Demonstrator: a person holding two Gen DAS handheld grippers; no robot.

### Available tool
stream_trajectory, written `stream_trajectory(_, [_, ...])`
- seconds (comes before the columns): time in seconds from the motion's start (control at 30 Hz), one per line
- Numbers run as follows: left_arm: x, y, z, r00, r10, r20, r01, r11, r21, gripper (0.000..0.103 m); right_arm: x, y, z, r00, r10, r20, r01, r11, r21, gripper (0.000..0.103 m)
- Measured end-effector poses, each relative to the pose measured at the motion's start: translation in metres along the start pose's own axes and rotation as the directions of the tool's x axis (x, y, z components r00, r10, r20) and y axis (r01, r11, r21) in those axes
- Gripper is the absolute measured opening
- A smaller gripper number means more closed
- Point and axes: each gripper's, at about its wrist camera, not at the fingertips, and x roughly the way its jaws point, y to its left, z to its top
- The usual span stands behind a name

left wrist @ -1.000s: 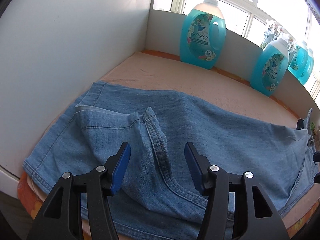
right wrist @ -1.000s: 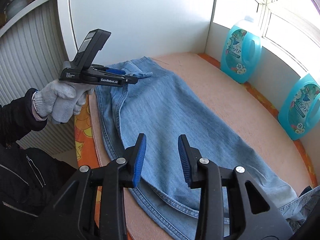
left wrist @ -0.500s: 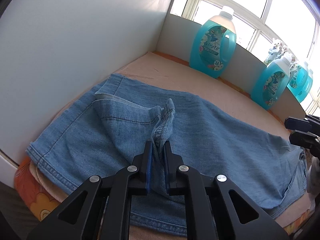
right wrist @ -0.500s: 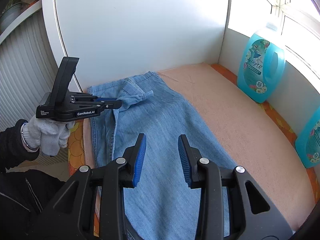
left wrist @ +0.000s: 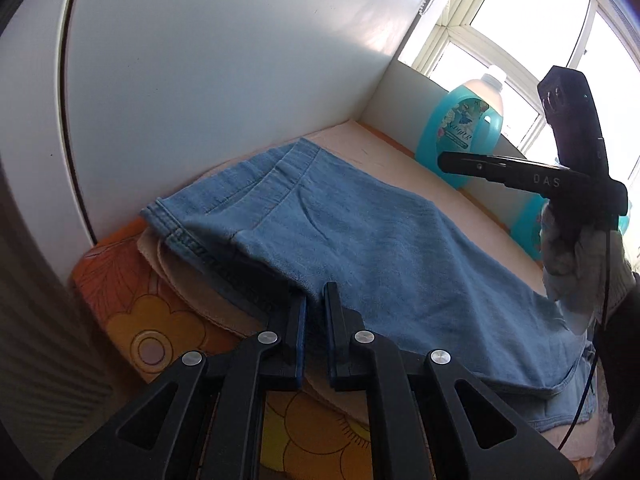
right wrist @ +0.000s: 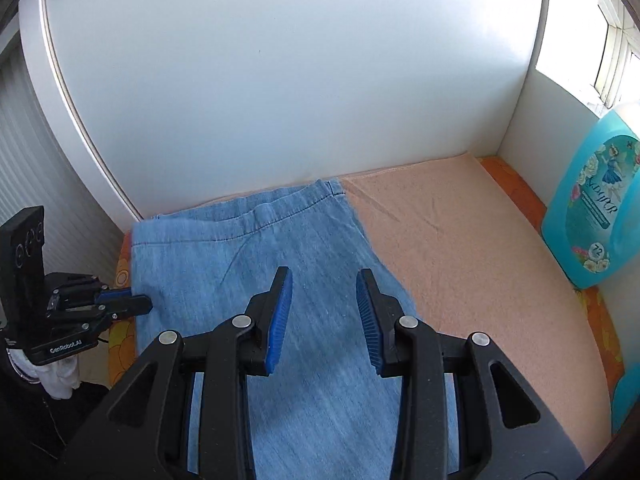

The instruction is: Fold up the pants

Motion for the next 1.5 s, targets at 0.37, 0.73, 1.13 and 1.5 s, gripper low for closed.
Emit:
stream_trajectory(0.37, [0.004,0.029,0.008,1.000,0.006,0.009,-0.005,0.993,-0.115,0.042,0.110,-0.001,0.041,0.997,0.031,-0.067,-0.034,0.999,-0.040,0.051])
stream_trajectory(0.73, [0.009,0.031,0.011,0.994,0.100,0.050,-0.099,0.995,-0.033,0.011,0.150,0.002,0.051,0.995,0.031,-0.099,-0.036,0.998,-0.052,0.048])
stream_trajectory(1.13, [0.013,0.034,0.005,0.993,0.094,0.064,-0.093,0.995,-0.022,0.007,0.142,0.002,0.049,0.996,-0.025,-0.090,0.022,0.999,-0.035,0.020])
stream_trajectory(1.5, [0.011,0.034,0.006,0.993,0.085,0.088,-0.083,0.996,-0.027,0.006,0.134,0.024,0.047,0.996,-0.062,-0.066,0.056,0.995,-0.085,0.006])
